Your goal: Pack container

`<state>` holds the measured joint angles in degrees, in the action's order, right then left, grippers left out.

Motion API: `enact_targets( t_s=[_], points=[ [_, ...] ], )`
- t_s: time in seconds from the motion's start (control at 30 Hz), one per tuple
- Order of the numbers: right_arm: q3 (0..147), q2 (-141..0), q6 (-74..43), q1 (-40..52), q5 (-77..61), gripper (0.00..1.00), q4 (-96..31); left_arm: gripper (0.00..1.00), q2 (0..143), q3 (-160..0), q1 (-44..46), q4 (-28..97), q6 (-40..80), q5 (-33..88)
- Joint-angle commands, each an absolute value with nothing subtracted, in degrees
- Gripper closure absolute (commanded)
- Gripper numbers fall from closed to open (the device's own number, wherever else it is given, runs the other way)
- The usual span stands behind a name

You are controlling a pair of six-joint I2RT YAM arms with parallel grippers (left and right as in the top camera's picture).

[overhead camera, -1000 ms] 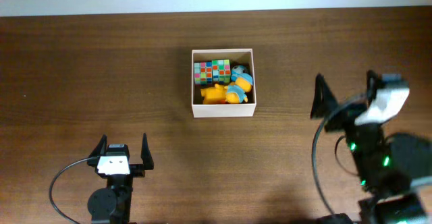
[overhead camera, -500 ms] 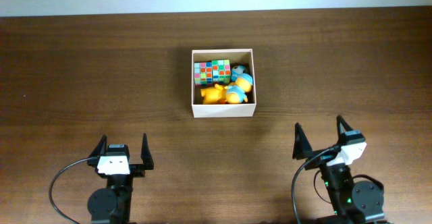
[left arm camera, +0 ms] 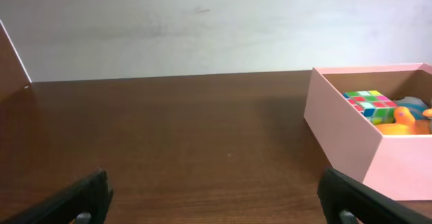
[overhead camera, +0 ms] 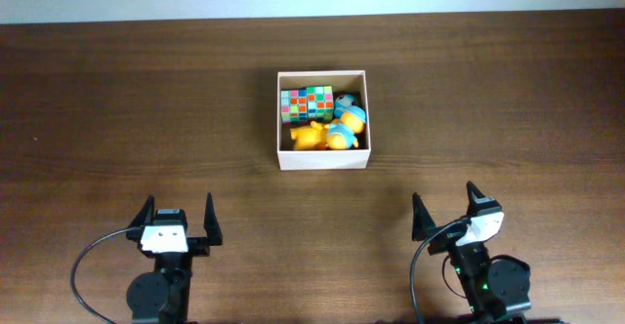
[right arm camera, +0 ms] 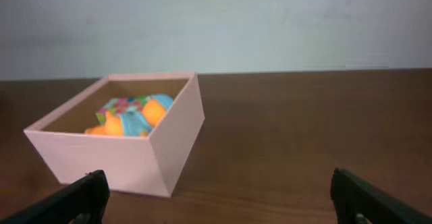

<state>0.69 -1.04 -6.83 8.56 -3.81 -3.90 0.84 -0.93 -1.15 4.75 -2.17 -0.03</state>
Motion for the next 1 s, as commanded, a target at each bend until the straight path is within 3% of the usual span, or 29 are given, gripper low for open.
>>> enact_targets(
  t_s=[0.0, 0.97],
  points=[
    [0.3, -0.2, -6.2, 8.2, -4.3, 0.01, -4.1, 0.01, 0.3, -0.5, -0.9, 4.8, -3.1, -0.2],
    [0.3, -0.2, -6.2, 6.7, -4.5, 0.01, -4.1, 0.01, 0.3, -0.5, -0.9, 4.8, -3.1, -0.2]
  ],
)
